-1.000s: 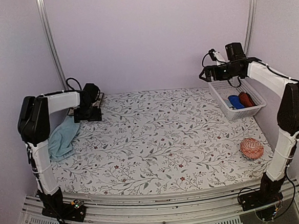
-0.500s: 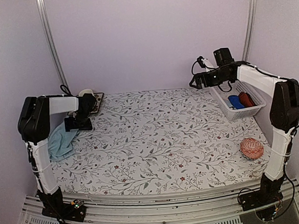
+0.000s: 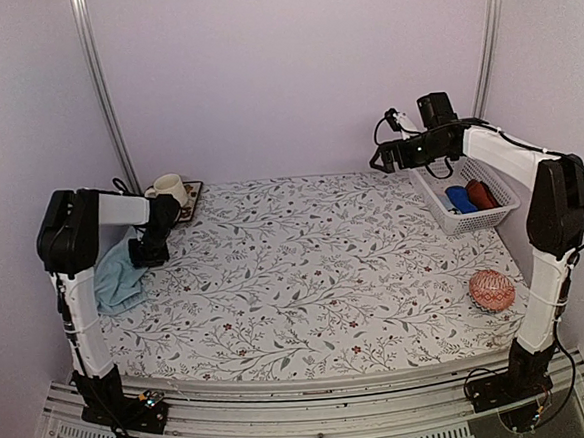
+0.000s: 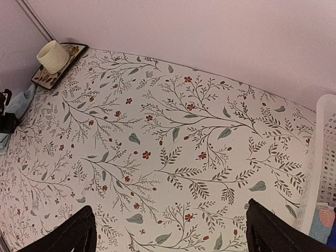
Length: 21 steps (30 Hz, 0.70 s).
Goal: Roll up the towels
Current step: Move the towel to the center of the board.
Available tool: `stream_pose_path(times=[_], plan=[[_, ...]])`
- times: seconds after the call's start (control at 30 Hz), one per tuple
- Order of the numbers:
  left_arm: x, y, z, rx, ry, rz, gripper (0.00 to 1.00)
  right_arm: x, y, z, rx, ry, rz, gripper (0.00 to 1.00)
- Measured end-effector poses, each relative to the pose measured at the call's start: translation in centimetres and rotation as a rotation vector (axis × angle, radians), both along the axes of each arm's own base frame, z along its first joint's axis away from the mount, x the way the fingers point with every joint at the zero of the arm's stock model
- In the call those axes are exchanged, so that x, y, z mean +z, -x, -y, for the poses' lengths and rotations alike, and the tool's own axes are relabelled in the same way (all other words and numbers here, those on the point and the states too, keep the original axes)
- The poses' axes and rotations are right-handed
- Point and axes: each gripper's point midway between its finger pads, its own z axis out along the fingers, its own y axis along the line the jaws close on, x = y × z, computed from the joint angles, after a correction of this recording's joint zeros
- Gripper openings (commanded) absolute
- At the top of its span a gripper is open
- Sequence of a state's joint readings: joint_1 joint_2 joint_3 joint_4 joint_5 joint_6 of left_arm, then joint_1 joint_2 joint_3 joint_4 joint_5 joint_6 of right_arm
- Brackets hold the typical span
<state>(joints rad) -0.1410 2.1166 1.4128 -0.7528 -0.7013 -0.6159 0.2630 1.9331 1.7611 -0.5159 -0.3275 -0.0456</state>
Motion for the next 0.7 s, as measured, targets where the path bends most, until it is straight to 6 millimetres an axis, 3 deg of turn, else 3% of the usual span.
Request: stream_pose_path(times=[0.03,0.07,0.23,0.37,0.43,0.53,0.57,0.7], plan=[[-0.2,0.1,0.1,-0.001,0.009,-0.002,0.05,0.0,0.0,0.0,0.0,0.0,0.0,0.99],[-0.5,0.2,0.1,-0.001,0.014,-0.004,0.0,0.0,0.0,0.0,0.0,0.0,-0.001,0.99],[-0.8,0.3,1.2,-0.054,0.067,-0.009,0.0,0.0,0.0,0.1,-0.001,0.005,0.002,0.99],[0.2,-0.3,4.4,-0.166,0.136,0.017,0.0,-0.1,-0.2,0.3,0.001,0.033,0.018,0.99],[1.4,-0.8,7.8,-0.27,0.182,0.045,0.0,-0.1,-0.2,0.4,0.005,0.047,0.026,0.99],[3.1,-1.7,14.7,-0.468,0.283,0.089,0.0,-0.1,-0.3,0.5,0.01,0.06,0.035,0.99],[3.6,-1.9,18.0,-0.555,0.337,0.102,0.0,-0.1,-0.3,0.6,0.01,0.063,0.036,0.99],[4.4,-2.1,28.0,-0.827,0.488,0.101,0.0,-0.1,-0.3,0.6,0.011,0.068,0.039,0.99]])
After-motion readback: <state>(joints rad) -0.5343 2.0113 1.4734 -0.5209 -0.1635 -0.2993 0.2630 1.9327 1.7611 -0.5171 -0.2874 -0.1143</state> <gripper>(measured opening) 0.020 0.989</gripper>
